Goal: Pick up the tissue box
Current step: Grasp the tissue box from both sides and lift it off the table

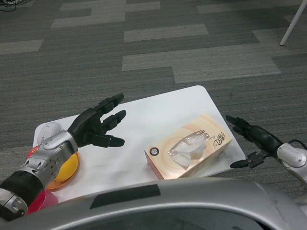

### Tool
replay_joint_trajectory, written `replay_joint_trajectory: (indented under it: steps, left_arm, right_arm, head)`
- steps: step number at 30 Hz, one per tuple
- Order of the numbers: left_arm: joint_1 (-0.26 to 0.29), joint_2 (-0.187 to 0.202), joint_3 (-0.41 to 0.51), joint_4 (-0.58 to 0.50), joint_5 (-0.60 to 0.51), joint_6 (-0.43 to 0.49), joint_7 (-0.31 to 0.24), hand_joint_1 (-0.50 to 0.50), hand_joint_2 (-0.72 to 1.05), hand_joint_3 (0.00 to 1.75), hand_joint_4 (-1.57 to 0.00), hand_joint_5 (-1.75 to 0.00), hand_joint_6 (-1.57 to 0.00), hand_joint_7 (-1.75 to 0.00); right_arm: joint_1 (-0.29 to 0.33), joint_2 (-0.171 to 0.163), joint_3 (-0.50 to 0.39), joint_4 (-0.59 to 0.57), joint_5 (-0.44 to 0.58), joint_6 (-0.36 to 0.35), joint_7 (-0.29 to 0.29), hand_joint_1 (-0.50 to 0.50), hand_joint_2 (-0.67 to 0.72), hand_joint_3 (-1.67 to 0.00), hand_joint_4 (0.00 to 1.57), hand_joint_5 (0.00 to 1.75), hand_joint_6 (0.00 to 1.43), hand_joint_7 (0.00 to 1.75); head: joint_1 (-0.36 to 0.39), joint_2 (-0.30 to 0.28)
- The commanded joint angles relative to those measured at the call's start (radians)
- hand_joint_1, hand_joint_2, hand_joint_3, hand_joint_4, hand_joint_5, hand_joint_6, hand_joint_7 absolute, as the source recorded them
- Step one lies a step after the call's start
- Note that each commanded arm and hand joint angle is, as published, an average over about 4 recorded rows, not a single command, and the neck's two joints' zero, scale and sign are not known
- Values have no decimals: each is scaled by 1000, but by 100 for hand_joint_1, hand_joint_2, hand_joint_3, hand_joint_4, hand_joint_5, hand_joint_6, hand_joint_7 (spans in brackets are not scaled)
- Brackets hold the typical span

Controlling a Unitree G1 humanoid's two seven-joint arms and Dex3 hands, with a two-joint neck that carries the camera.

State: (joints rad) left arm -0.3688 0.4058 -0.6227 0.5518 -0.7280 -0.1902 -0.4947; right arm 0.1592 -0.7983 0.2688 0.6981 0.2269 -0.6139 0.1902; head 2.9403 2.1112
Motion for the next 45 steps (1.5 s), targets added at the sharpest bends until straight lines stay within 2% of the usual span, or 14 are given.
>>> replay_joint_trajectory:
  steps: [1, 5, 9, 17, 21, 25, 30, 34, 45]
  left_arm:
    - [-15, 8, -5, 10, -7, 5, -4, 50, 105, 17, -4, 0, 0, 0]
    - [-13, 9, -5, 9, -7, 5, -4, 50, 105, 17, -4, 0, 0, 0]
    - [-11, 10, -2, 7, -7, 5, -4, 50, 105, 17, -4, 0, 0, 0]
    - [-5, 10, 1, 6, -7, 5, -4, 50, 105, 17, -4, 0, 0, 0]
    - [-1, 10, 3, 7, -7, 5, -4, 50, 105, 17, -4, 0, 0, 0]
    - [1, 10, 4, 7, -7, 5, -4, 50, 105, 17, -4, 0, 0, 0]
    - [4, 8, 8, 7, -7, 5, -4, 50, 105, 17, -4, 0, 0, 0]
    - [4, 5, 8, 7, -7, 5, -4, 50, 105, 17, -4, 0, 0, 0]
    - [1, -1, 11, 8, -7, 5, -4, 50, 105, 17, -4, 0, 0, 0]
  right_arm:
    - [-36, 46, 25, -4, -3, 0, 14, -28, -29, -36, 0, 10, 0, 0]
    - [-66, 85, 50, 11, -8, 0, 33, -25, -29, -40, 0, 10, 0, 0]
    - [-96, 122, 73, 36, -24, 0, 50, -24, -35, -40, 0, 10, 0, 0]
    - [-139, 191, 76, 90, -41, -4, 66, -21, -29, -40, 0, 10, 0, 0]
    - [-147, 207, 73, 100, -47, -3, 66, -21, -29, -40, 0, 10, 0, 0]
    - [-156, 218, 66, 110, -51, -4, 66, -21, -35, -40, 0, 10, 0, 0]
    - [-173, 263, 18, 139, -57, -7, 64, -18, -35, -40, 0, 10, 0, 0]
    - [-185, 286, -2, 162, -56, -8, 61, -17, -41, -40, 0, 10, 0, 0]
    - [-224, 307, -32, 222, -45, -15, 45, -15, -41, -40, 0, 10, 0, 0]
  head:
    - [3, -3]
    - [5, -4]
    - [7, -6]
    - [11, -10]
    - [14, -9]
    - [18, -9]
    - [30, -13]
    - [35, -14]
    - [46, -15]
